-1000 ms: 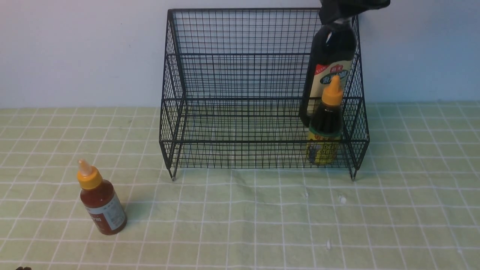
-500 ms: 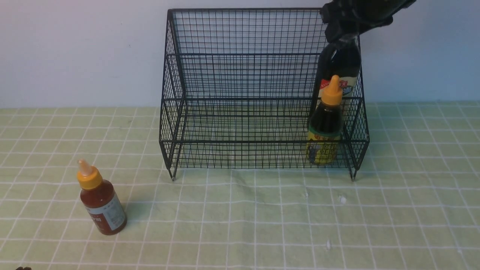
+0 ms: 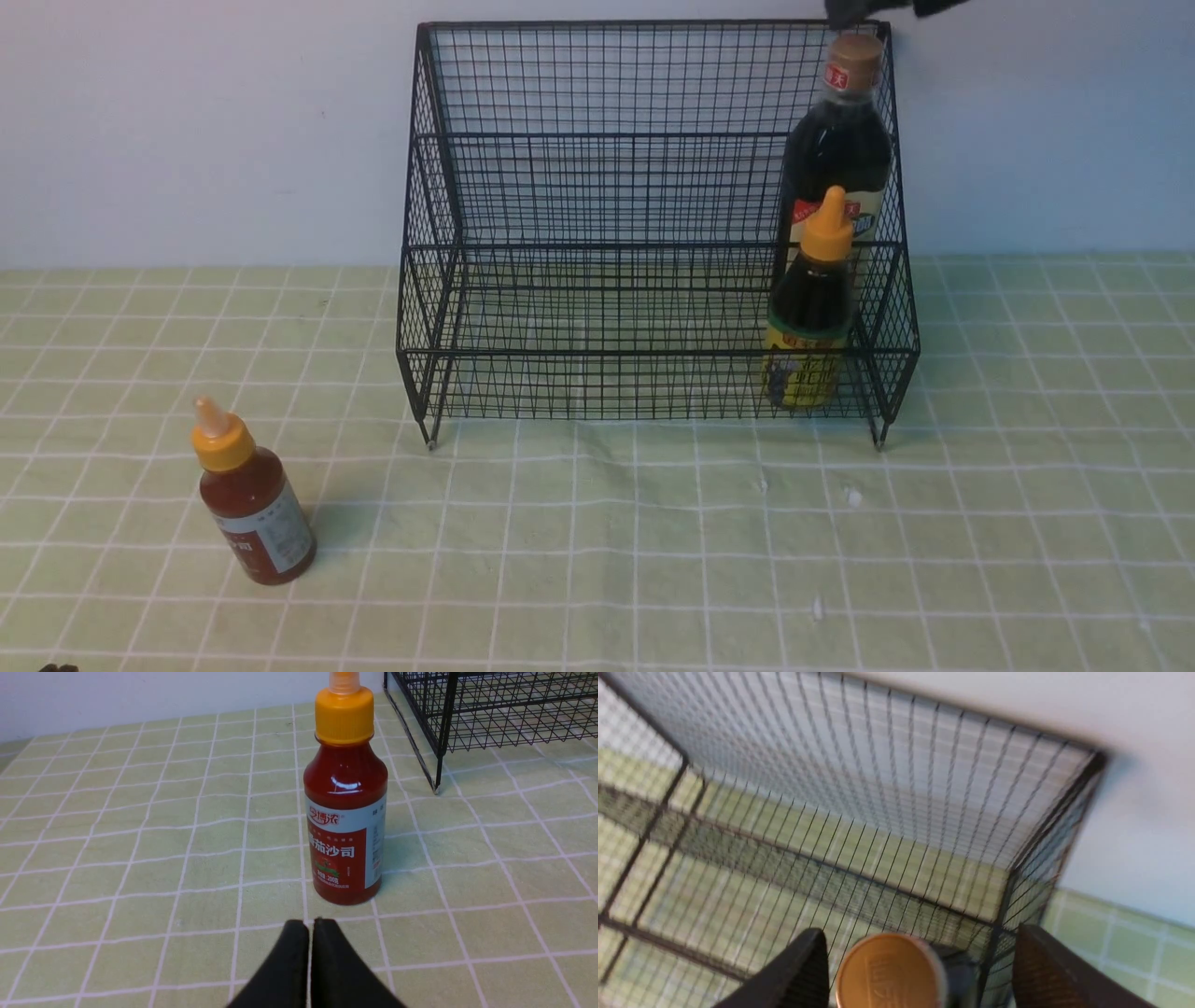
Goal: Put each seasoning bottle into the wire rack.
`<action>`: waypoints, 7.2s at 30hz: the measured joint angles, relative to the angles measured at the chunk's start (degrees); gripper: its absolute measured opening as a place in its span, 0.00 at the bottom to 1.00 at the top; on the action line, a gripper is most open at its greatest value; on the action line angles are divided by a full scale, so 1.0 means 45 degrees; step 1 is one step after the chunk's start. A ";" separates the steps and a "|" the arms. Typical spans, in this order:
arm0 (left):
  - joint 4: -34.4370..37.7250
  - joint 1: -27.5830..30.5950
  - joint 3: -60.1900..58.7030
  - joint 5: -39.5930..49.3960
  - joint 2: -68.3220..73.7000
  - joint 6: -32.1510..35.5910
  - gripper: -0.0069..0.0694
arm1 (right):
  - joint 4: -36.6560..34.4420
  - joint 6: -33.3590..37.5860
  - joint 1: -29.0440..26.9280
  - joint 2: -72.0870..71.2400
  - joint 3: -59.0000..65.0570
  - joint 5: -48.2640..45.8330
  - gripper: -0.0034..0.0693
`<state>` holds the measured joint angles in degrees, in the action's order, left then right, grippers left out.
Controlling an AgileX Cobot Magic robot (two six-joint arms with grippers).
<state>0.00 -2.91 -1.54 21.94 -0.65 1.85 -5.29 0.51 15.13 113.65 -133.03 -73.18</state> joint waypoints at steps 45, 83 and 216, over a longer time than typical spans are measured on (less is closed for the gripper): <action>0.1165 0.0000 -0.0026 -0.1227 0.0000 -0.1321 0.08 | 0.0323 -0.0579 0.0000 -1.9181 1.7435 0.7576 0.03; 0.2126 0.0000 1.1279 0.8401 1.2202 -0.0565 0.08 | 0.0042 -0.0974 0.0000 -2.5410 2.6350 1.6734 0.03; 0.0546 -0.3621 1.9923 0.7686 1.4757 -0.0012 0.08 | 0.0032 -0.1018 0.0000 -2.5410 2.6350 1.6690 0.03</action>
<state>2.46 -19.20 88.11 56.52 65.75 1.79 -5.14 -4.07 15.13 -0.70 -14.46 1.92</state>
